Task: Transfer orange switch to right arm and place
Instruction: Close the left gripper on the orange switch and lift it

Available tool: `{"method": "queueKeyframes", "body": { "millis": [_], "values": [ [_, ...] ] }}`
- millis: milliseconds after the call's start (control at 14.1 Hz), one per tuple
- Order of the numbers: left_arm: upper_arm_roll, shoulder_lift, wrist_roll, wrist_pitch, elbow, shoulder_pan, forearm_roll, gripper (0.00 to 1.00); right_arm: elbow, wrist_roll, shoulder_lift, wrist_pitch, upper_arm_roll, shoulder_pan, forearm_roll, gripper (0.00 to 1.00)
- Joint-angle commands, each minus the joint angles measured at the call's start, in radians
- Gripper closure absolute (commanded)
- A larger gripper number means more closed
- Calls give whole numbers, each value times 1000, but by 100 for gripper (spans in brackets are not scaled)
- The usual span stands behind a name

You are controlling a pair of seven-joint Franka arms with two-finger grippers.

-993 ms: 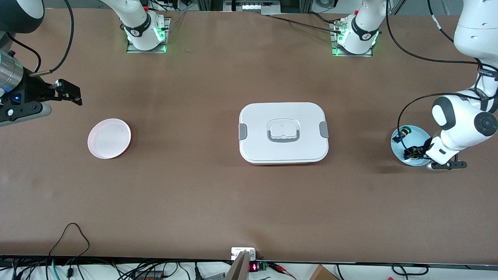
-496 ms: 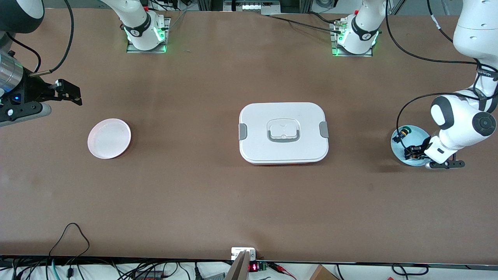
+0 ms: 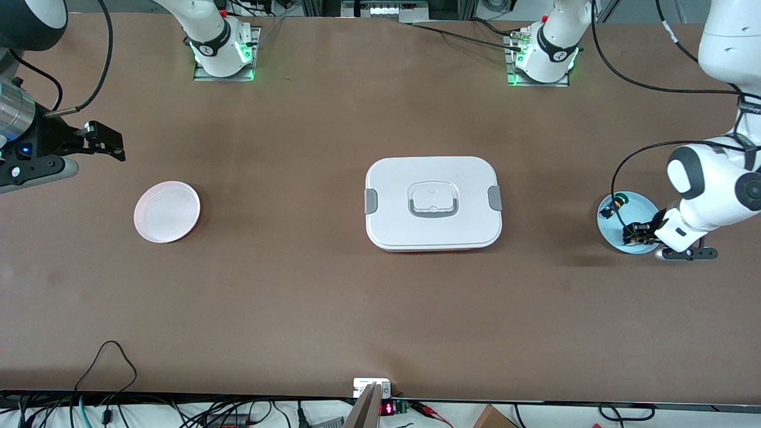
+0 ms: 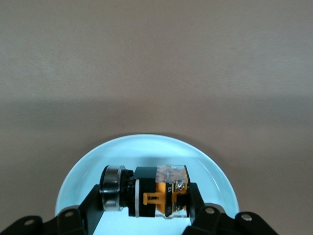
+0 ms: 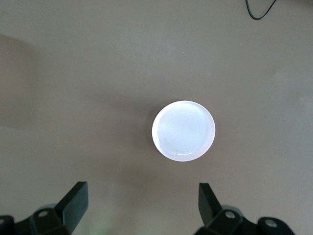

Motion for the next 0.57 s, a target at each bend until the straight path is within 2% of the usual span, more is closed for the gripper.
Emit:
{"method": "queueKeyframes", "body": {
  "millis": [0,142,355,496],
  "values": [
    [-15,-36,130,-327,155,-4,-11,79,4,14,-3,0,4,-6,13,0],
    [-43,-30,192,-533,279,-17,-24,80,4,14,-3,0,4,-6,13,0],
    [-144,-41,197,-633,323,-9,-27,81,5,12,-3,0,4,-6,13,0],
    [-219,-61,200,-699,347,0,-77,82,4,12,-3,0,4,-6,13,0]
  ]
}}
